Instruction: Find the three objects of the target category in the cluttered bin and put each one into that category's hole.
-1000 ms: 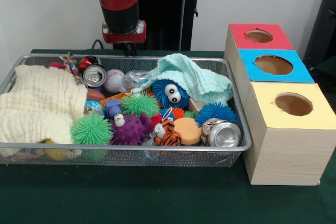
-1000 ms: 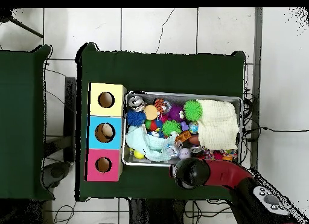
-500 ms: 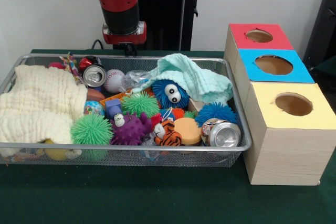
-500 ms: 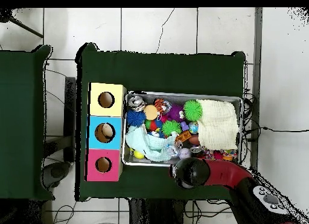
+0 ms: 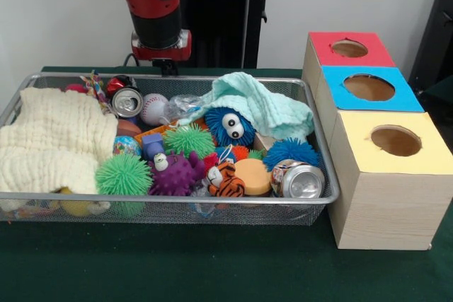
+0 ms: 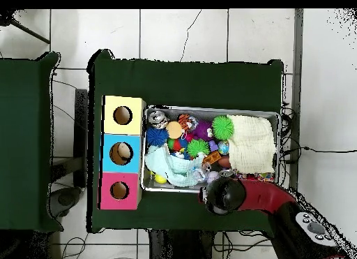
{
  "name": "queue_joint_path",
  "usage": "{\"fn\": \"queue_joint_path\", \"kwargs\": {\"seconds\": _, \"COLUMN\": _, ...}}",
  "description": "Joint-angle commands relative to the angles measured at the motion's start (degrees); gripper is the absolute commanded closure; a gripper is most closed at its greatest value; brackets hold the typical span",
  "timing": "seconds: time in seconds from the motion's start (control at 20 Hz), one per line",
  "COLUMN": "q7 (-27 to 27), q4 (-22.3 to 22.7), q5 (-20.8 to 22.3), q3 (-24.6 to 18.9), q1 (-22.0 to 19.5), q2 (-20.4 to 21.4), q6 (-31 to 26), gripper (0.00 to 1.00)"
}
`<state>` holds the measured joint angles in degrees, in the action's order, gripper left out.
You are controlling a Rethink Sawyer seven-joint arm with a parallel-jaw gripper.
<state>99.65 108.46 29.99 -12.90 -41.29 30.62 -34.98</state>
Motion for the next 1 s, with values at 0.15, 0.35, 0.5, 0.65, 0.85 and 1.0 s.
{"fn": "queue_joint_path", "kwargs": {"seconds": 0.15, "q7": -4.24, "q4": -8.86, "q5": -1.47, "q3": -5.16, "q1": 0.32, "q2": 0.38, "q6": -6.01, "gripper": 1.00}}
{"fn": "queue_joint_path", "kwargs": {"seconds": 0.35, "q7": -3.43, "q4": -9.74, "q5": -1.74, "q3": -5.12, "q1": 0.61, "q2": 0.44, "q6": -6.56, "gripper": 1.00}}
{"fn": "queue_joint_path", "kwargs": {"seconds": 0.5, "q7": -3.32, "q4": -10.52, "q5": -2.02, "q3": -5.28, "q1": 0.80, "q2": 0.44, "q6": -7.15, "gripper": 1.00}}
{"fn": "queue_joint_path", "kwargs": {"seconds": 0.65, "q7": -3.10, "q4": -10.75, "q5": -2.20, "q3": -5.54, "q1": 0.82, "q2": 0.43, "q6": -6.93, "gripper": 1.00}}
{"fn": "queue_joint_path", "kwargs": {"seconds": 0.85, "q7": -2.72, "q4": -11.63, "q5": -2.26, "q3": -5.45, "q1": 1.27, "q2": 0.16, "q6": -7.42, "gripper": 1.00}}
{"fn": "queue_joint_path", "kwargs": {"seconds": 1.0, "q7": -2.66, "q4": -11.71, "q5": -2.45, "q3": -5.40, "q1": 1.44, "q2": 0.38, "q6": -8.39, "gripper": 1.00}}
